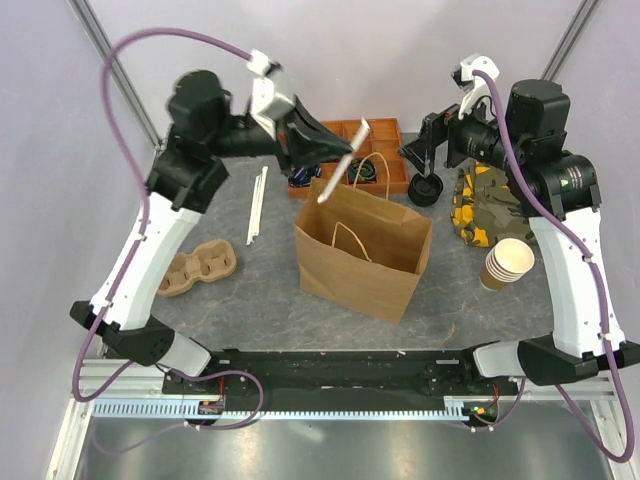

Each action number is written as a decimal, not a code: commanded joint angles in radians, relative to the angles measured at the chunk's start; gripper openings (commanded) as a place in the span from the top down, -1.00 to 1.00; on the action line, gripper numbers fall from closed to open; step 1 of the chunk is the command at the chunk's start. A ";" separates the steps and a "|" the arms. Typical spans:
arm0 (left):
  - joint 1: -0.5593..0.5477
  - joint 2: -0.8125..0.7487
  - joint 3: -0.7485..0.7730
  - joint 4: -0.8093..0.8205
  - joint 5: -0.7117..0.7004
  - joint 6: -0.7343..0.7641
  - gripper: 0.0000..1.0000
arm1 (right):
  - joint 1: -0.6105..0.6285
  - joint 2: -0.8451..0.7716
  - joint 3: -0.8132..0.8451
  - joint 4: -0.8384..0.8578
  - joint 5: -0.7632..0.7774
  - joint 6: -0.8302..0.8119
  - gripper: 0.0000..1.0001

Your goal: Pack the takeout coffee

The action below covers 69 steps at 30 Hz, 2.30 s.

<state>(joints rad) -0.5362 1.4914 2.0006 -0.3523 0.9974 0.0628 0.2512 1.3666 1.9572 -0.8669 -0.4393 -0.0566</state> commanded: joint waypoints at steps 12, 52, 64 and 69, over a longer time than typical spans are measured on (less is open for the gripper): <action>-0.171 0.027 -0.260 -0.218 0.014 0.463 0.83 | -0.003 -0.124 -0.113 0.055 0.039 0.055 -0.96; 0.584 0.102 -0.035 -0.689 -0.385 -0.135 -1.00 | -0.360 0.149 -0.052 0.049 -0.081 0.091 -0.96; 0.599 0.070 -0.399 -0.614 -0.579 -0.075 -0.99 | -0.529 0.149 -0.360 0.019 -0.064 -0.192 -0.96; 0.602 0.066 -0.412 -0.599 -0.612 -0.084 -1.00 | -0.556 0.187 -0.333 0.017 -0.076 -0.204 -0.96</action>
<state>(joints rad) 0.0582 1.6016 1.5719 -1.0042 0.4297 -0.0376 -0.2935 1.5391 1.5871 -0.8700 -0.4915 -0.2047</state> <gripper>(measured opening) 0.994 0.979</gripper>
